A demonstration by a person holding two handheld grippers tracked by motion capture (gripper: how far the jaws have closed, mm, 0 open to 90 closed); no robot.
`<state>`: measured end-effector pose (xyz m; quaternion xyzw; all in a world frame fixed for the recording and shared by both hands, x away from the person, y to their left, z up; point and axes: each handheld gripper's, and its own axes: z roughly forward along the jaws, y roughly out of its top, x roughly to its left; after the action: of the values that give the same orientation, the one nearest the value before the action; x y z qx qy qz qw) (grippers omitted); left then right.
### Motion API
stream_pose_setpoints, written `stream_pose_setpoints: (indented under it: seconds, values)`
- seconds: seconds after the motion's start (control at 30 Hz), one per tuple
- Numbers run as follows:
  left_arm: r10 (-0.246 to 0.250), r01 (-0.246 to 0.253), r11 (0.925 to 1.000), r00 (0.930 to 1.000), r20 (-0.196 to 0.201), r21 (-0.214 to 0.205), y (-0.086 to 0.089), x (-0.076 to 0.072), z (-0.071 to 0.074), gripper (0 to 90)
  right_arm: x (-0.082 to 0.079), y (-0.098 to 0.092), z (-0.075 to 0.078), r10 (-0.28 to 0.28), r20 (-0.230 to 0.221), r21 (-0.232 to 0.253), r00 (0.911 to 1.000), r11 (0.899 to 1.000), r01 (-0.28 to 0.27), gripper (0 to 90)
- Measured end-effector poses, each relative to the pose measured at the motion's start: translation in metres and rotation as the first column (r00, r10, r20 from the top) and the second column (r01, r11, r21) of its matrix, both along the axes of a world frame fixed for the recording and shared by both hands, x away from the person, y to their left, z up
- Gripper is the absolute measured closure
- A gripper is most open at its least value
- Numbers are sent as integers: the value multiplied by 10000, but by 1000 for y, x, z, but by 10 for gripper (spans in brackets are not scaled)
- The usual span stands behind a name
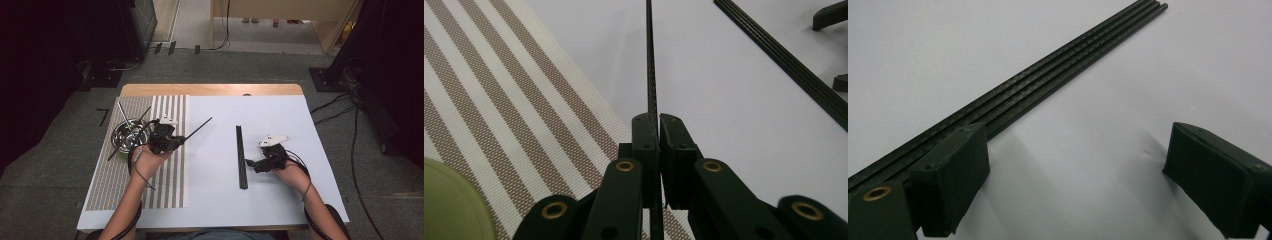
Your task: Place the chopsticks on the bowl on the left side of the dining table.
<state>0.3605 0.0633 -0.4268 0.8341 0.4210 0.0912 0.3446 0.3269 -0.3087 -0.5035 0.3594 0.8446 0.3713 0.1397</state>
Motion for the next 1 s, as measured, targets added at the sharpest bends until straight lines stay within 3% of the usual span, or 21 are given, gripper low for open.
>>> stream_pose_setpoints:
  seconds: [1.0]
  values:
    - [448,-450,9989,9989,-139,-117,26,4,5,874,0,0,0,6,-1,4,10000,10000,-6,103]
